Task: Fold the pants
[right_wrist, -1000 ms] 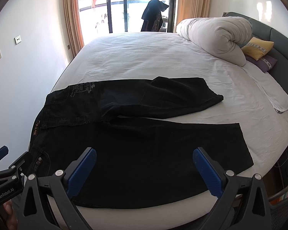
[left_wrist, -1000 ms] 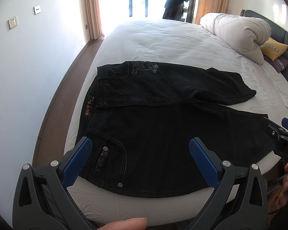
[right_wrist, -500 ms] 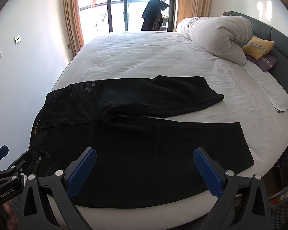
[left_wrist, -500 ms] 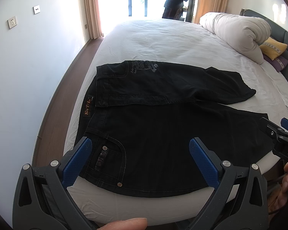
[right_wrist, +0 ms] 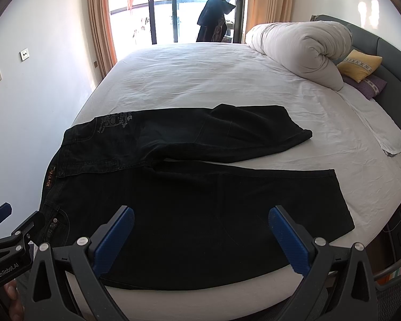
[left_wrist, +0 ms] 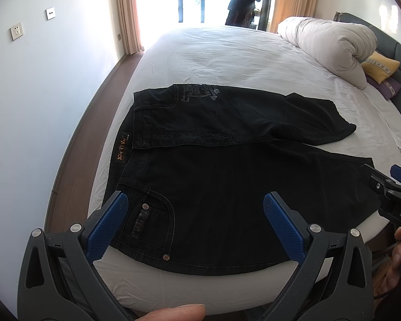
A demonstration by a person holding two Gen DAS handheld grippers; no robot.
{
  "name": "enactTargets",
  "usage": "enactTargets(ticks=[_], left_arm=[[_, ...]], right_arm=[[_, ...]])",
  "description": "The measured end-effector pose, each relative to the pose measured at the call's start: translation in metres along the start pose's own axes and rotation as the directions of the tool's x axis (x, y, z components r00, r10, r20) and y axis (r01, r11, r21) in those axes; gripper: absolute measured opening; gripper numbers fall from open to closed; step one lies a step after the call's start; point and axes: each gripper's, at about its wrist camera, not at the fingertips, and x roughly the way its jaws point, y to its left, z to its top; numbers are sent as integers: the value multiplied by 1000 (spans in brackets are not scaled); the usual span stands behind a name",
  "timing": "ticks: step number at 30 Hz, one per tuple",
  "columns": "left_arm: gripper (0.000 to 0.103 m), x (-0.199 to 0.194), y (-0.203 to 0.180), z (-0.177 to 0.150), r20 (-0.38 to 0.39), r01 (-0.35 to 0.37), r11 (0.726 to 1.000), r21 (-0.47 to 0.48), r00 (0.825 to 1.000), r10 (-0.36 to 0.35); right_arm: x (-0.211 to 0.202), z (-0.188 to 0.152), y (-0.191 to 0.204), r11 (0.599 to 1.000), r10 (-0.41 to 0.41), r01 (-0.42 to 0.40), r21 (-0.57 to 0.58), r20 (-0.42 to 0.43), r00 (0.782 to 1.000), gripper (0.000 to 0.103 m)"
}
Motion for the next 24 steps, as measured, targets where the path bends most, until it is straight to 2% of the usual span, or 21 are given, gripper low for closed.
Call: enactTargets(ticks=[24], left_arm=[[103,2,-3,-3,0,-3,1000,7,1000,3]], right_arm=[[5,-2,2,1000,5,-5,-1,-13,1000,103]])
